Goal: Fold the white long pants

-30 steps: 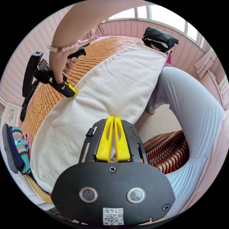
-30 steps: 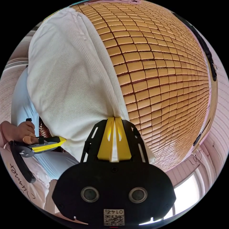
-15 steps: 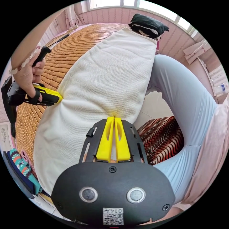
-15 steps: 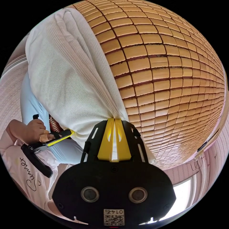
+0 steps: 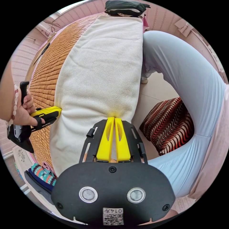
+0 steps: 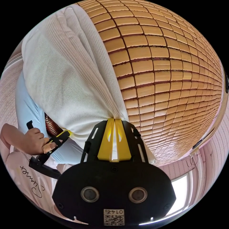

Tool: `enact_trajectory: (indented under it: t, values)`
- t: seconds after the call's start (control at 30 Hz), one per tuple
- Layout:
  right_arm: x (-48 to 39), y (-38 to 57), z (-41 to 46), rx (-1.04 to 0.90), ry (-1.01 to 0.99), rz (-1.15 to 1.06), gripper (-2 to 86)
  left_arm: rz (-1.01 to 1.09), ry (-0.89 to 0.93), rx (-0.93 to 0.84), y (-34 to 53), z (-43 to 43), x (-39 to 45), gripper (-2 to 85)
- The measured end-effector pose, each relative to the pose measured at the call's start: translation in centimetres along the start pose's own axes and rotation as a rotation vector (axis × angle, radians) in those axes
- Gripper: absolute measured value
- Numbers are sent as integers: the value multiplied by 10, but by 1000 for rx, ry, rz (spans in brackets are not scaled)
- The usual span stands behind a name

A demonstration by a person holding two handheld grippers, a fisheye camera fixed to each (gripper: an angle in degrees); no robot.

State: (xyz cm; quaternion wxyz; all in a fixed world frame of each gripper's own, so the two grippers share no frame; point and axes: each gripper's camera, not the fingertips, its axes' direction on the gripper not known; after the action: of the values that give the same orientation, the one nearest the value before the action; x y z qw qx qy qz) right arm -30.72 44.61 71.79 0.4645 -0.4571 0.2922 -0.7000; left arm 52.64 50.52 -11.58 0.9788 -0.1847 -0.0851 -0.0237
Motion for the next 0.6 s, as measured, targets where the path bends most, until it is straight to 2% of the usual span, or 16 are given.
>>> enact_trajectory:
  t: [0.1, 0.3, 0.37, 0.43, 0.47, 0.53, 0.6]
  values:
    - [12, 42, -8, 39, -15, 42, -9, -16, 30, -4, -1, 4, -2, -8]
    - [20, 156, -24, 186, 58, 104, -10, -87, -75, 40, 19, -1, 15, -8]
    - [29, 220, -31, 348, 18, 208, -10, -139, -102, 79, 35, -14, 16, -9]
    - [43, 351, -35, 690, -120, 440, -9, -254, -183, 123, 61, -32, 16, -7]
    - [44, 389, -29, 773, -170, 489, -8, -277, -190, 147, 68, -37, 17, -7]
    - [39, 541, 24, 1035, -372, 628, -6, -354, -169, 243, 91, -54, 23, -1]
    - [29, 648, 93, 1188, -509, 782, -2, -423, -108, 318, 105, -62, 26, 12]
